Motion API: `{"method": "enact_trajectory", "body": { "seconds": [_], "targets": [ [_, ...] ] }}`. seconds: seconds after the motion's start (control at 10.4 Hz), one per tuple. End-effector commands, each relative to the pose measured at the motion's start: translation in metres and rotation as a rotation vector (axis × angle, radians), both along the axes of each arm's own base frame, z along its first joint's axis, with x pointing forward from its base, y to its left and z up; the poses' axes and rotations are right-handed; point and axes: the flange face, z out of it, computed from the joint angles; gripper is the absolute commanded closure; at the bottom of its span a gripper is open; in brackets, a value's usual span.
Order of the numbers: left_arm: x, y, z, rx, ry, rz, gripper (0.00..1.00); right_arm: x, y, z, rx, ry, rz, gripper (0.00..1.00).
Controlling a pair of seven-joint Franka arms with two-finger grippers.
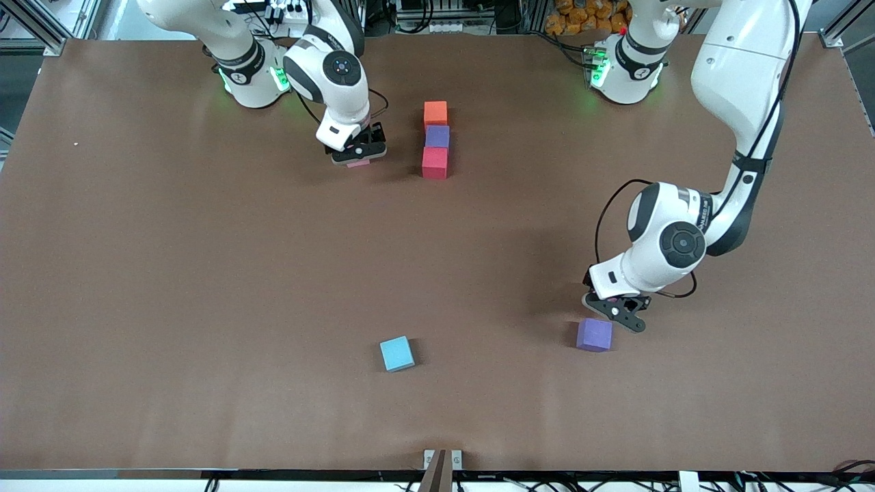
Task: Arrange blocks into number 1
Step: 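Lift the second pink cube and carry it toward the cube row, then lower the pink cube at the end of the row and release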
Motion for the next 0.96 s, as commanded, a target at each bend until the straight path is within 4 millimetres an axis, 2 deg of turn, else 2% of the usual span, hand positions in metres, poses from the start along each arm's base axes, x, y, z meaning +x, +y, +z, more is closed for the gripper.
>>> {"method": "enact_trajectory", "body": {
  "seconds": [0.0,0.19,0.39,0.58,0.87],
  "targets": [
    [-0.014,-0.026,0.013,-0.015,0.032,0.118,1.00,-0.009,-0.015,0.001,-0.001,-0.009,0.005,0.00],
    [-0.031,-0.072,0.012,-0.019,0.050,0.195,1.00,-0.011,-0.012,-0.012,0.006,-0.006,-0.004,0.03],
    [-0.058,-0.123,0.005,-0.010,0.066,0.222,1.00,-0.011,-0.008,-0.022,0.032,-0.023,-0.071,0.15],
    [-0.094,-0.186,0.006,-0.028,0.088,0.245,1.00,-0.015,-0.002,-0.033,0.060,-0.045,-0.130,0.24],
    [-0.159,-0.256,0.003,-0.034,0.143,0.296,1.00,-0.017,-0.004,-0.034,0.057,-0.044,-0.132,0.28]
  ]
}}
